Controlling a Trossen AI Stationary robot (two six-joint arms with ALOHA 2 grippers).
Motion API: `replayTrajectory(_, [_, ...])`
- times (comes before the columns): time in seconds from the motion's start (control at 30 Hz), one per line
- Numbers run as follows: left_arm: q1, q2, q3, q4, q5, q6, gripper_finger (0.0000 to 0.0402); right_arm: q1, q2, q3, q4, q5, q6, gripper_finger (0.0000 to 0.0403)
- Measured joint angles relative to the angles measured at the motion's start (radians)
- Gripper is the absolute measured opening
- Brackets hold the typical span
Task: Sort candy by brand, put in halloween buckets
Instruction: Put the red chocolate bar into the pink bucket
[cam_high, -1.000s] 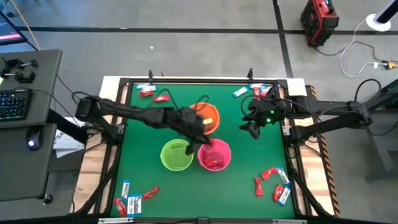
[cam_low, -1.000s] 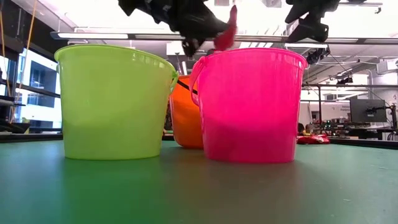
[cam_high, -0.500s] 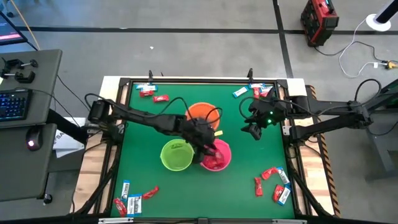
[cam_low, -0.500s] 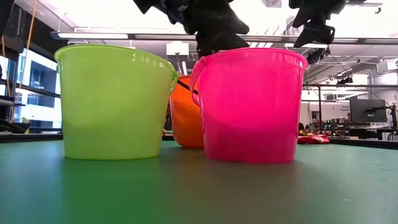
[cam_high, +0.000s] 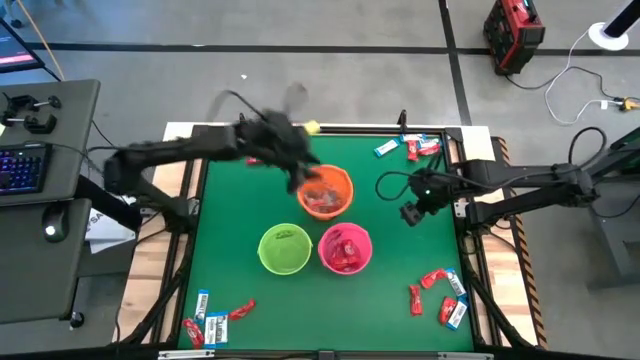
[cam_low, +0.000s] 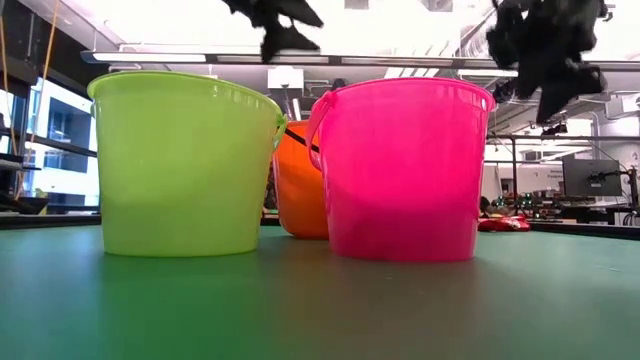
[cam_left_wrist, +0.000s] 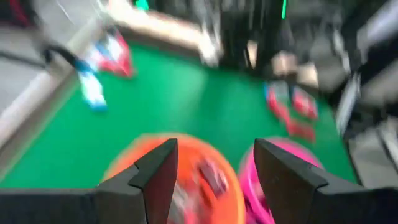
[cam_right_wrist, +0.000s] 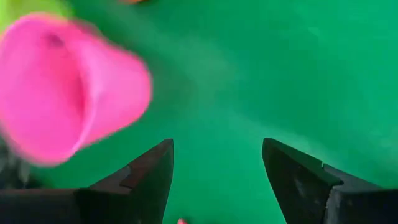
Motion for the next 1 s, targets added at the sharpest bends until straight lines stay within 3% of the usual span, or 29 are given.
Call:
replayTrajectory(0.13, [0.075,-0.134,0.000,0.084,-0.050,-0.039,0.0200,-0.062,0.000,-0.095,0.029,0.122,0.131,0.0238])
replayTrajectory(0.23, [0.103,-0.224,0.000,0.131,-0.112,-0.061,0.0200,-0.217,0.001,-0.169,0.120,0.216,0.163,0.0238])
replayTrajectory(0.4, [0.106,-0.312,0.000,0.152,-0.212,-0.094,0.0200,-0.546,0.092,-0.216,0.358,0.201,-0.047,0.0238])
replayTrajectory(0.6, [0.080,-0.354,0.000,0.162,-0.220,-0.173,0.0200,-0.817,0.383,-0.108,0.411,0.185,-0.314,0.0238])
replayTrajectory(0.8, [0.053,-0.359,-0.002,0.158,-0.240,-0.177,0.0200,-0.903,0.623,0.006,0.409,0.165,-0.462,0.0238])
replayTrajectory(1.0, [0.047,-0.359,-0.002,0.157,-0.263,-0.177,0.0200,-0.902,0.722,0.052,0.408,0.170,-0.495,0.0209])
